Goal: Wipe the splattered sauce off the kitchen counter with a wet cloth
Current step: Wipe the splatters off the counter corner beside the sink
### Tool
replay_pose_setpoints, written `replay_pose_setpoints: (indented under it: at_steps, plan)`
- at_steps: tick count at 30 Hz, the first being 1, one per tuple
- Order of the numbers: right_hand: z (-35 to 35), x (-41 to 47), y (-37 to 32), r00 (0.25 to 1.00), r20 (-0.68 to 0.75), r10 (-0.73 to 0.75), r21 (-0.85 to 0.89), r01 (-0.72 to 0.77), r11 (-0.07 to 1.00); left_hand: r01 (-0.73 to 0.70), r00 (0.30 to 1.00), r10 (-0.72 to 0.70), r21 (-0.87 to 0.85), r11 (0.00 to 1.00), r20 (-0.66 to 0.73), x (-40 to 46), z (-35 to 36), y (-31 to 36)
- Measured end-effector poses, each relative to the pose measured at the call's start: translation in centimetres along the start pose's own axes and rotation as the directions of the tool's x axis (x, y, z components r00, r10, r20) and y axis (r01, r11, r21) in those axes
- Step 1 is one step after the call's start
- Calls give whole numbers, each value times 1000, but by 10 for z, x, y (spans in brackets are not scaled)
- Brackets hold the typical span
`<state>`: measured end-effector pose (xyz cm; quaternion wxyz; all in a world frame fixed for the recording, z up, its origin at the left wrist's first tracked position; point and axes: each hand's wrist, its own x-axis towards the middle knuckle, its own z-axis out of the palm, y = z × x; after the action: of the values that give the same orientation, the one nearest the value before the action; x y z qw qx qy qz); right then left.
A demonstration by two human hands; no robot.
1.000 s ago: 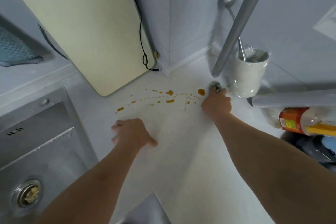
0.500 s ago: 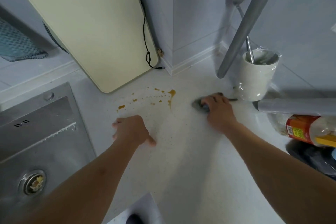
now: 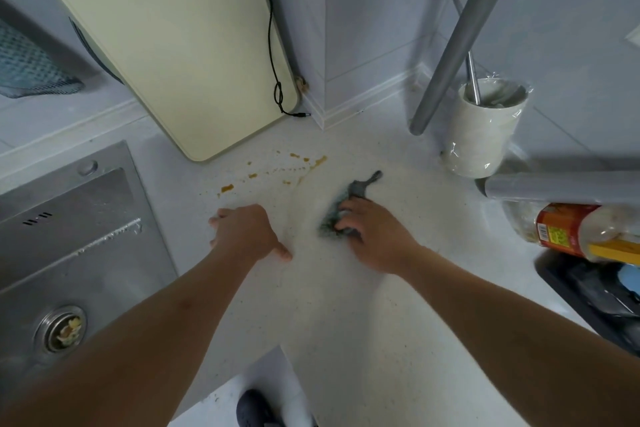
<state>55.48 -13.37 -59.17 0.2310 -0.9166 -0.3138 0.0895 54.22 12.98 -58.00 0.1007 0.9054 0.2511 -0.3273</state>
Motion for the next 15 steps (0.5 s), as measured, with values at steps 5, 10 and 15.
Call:
replay_pose_setpoints:
  at_steps: [5, 10, 15]
  plan:
    - [-33, 25, 39, 914, -73, 400, -67, -404, 912, -27, 1000, 28, 35, 999, -10, 0, 0, -1]
    - [13, 89, -16, 953, -28, 301, -230, -299, 926, -18, 999, 19, 40, 999, -26, -3, -1, 1]
    - [32, 54, -82, 972, 210, -102, -227, 150, 962, -54, 993, 64, 105, 993, -98, -4, 5, -4]
